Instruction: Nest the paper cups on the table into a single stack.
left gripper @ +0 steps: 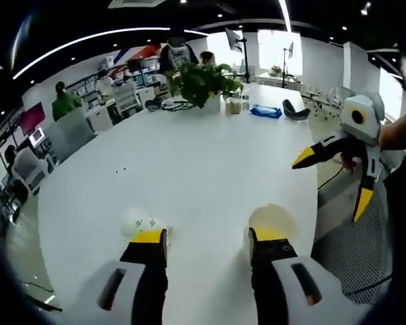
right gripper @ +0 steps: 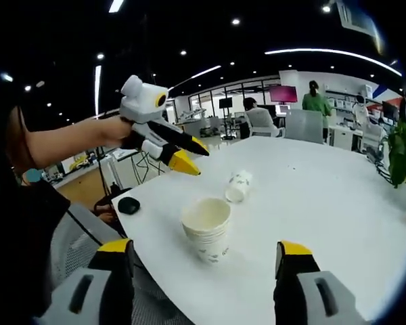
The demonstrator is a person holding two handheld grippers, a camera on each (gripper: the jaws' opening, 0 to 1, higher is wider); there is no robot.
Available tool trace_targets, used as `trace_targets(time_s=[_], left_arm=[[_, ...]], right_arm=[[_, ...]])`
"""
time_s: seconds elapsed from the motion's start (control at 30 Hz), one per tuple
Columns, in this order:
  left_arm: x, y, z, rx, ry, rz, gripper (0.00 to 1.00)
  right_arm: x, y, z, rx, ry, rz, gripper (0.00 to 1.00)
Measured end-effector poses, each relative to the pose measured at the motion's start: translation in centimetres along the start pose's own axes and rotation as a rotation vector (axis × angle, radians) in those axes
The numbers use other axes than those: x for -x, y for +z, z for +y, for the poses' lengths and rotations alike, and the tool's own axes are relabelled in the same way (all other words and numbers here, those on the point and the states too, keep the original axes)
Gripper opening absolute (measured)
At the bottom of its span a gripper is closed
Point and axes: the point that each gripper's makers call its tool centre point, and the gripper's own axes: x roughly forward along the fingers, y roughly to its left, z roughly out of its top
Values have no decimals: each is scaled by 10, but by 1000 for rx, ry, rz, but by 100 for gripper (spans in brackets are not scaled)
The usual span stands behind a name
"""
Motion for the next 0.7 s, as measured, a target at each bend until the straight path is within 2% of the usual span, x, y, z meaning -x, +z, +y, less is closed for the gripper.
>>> trace_targets(time_s=[0.13, 0.33, 0.5, 0.57, 0.7], left_arm=[[-2, 5, 7, 86, 49, -37, 52], [-7, 2, 25, 159, 99, -56, 59], [-16, -5, 39, 249, 133, -71, 62], [-20, -12, 51, 282, 146, -65, 64], [-27, -22, 61, 327, 182, -49, 69]], right_arm=[[0, -1, -2, -10, -14, -13, 88], [2, -2, -5, -25, -34, -32, 90], [2, -4, -8, -27, -48, -41, 92], [2, -2, -9, -22, -55, -51, 93], [1, -4, -10, -9, -62, -49, 93]])
